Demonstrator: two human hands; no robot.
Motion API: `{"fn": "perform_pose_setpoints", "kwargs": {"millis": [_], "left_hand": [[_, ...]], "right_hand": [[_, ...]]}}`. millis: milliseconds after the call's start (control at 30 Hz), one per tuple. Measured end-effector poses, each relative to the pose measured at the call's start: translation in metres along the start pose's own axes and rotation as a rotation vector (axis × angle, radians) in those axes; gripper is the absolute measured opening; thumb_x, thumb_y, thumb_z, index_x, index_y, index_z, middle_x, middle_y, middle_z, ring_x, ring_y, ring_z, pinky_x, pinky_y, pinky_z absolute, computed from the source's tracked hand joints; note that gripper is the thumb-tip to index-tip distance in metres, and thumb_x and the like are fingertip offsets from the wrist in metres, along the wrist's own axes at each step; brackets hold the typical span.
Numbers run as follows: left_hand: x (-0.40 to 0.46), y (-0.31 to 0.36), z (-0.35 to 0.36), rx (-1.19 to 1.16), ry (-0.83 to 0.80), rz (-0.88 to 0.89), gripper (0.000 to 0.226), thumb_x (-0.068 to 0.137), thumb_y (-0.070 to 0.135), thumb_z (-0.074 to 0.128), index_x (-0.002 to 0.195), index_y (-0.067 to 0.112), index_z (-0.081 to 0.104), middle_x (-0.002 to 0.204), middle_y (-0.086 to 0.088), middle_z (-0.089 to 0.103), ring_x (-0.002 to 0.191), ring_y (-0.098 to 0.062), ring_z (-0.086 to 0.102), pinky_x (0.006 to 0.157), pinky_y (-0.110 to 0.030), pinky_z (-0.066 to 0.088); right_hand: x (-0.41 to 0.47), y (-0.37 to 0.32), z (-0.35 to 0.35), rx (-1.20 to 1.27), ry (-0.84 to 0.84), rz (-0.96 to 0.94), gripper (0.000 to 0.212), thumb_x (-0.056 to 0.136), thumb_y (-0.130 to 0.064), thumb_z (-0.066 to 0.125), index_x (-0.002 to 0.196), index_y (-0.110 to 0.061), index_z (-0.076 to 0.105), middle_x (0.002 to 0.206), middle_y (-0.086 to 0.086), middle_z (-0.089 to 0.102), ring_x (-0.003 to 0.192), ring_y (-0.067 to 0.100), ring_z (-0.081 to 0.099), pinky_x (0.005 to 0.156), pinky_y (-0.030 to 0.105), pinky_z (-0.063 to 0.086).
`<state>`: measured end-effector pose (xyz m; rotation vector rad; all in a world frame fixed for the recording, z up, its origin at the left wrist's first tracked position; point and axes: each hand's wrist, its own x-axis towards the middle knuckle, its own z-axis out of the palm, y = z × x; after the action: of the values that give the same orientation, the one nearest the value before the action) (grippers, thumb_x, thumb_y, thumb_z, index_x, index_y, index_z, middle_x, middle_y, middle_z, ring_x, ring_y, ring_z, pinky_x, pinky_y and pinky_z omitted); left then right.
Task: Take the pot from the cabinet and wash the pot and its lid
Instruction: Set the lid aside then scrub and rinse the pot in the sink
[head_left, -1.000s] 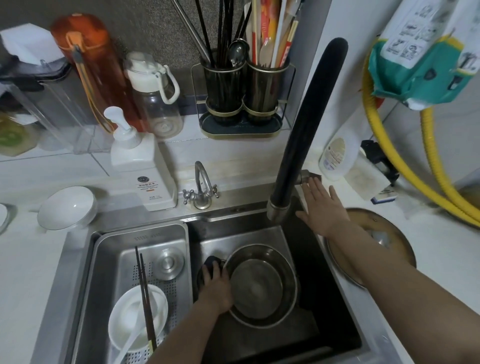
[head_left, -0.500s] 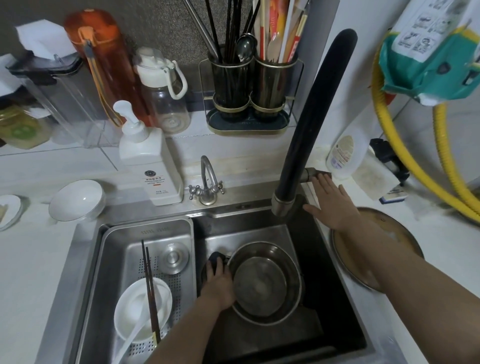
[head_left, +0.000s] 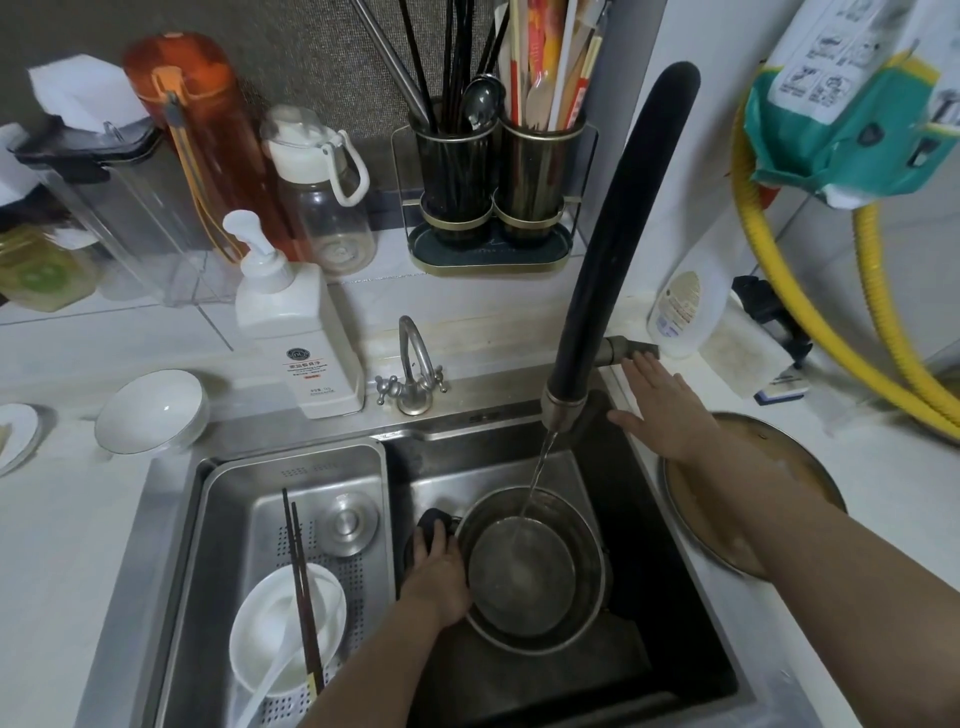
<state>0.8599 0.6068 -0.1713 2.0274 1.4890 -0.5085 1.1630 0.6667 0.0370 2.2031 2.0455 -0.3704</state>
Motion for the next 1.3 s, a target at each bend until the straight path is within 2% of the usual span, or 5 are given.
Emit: {"fn": "perform_pose_setpoints", "kwargs": {"millis": [433, 567, 800, 1067, 1300], "left_hand": [[-0.054, 0.044, -0.039, 0.074, -0.048, 0.117, 0.068, 0.091, 0.027, 0.047, 0.151, 0.021, 0.017, 0.161, -0.004, 0.003, 0.147, -0.035, -0.009, 0.119, -0.051, 0.006], [-0.061, 0.050, -0.031, 0.163, -0.096, 0.219, 0.062, 0.091, 0.030, 0.049, 0.148, 0.022, 0.025, 0.158, -0.007, 0.018, 0.148, -0.030, 0.002, 0.118, -0.053, 0.002], [-0.042, 0.039, -0.037, 0.215, 0.017, 0.122, 0.060, 0.096, 0.024, 0.040, 0.151, 0.018, 0.016, 0.161, -0.013, -0.004, 0.147, -0.033, -0.009, 0.117, -0.054, -0.003], [0.007, 0.031, -0.062, 0.295, 0.040, 0.040, 0.067, 0.097, 0.021, 0.035, 0.151, 0.007, -0.002, 0.152, -0.018, 0.030, 0.144, -0.035, 0.019, 0.116, -0.058, 0.002], [0.017, 0.029, -0.065, 0.273, 0.132, 0.079, 0.063, 0.097, 0.021, 0.034, 0.152, 0.021, 0.005, 0.133, -0.014, 0.054, 0.124, -0.031, 0.048, 0.106, -0.044, 0.030]], "right_hand": [[-0.065, -0.056, 0.080, 0.257, -0.112, -0.113, 0.065, 0.089, -0.035, 0.054, 0.146, -0.015, 0.029, 0.155, 0.008, 0.026, 0.139, 0.025, 0.033, 0.114, 0.030, 0.026], [-0.091, -0.078, 0.153, 0.413, -0.335, -0.075, 0.091, 0.069, -0.057, 0.012, 0.146, -0.011, 0.027, 0.156, 0.009, 0.023, 0.144, 0.020, 0.023, 0.107, 0.002, -0.007], [-0.097, -0.078, 0.176, 0.175, -0.218, -0.013, 0.063, 0.086, -0.023, 0.055, 0.144, -0.013, 0.033, 0.155, 0.007, 0.026, 0.146, 0.026, 0.014, 0.118, 0.042, 0.017], [-0.067, -0.064, 0.197, 0.160, -0.035, 0.077, 0.071, 0.081, -0.001, 0.034, 0.147, -0.009, 0.010, 0.146, 0.011, 0.043, 0.134, 0.027, 0.042, 0.106, 0.034, 0.039], [-0.051, -0.056, 0.194, 0.033, -0.085, 0.048, 0.063, 0.095, -0.001, 0.029, 0.150, -0.013, 0.002, 0.158, 0.007, 0.009, 0.136, 0.028, 0.029, 0.104, 0.034, 0.038]]}}
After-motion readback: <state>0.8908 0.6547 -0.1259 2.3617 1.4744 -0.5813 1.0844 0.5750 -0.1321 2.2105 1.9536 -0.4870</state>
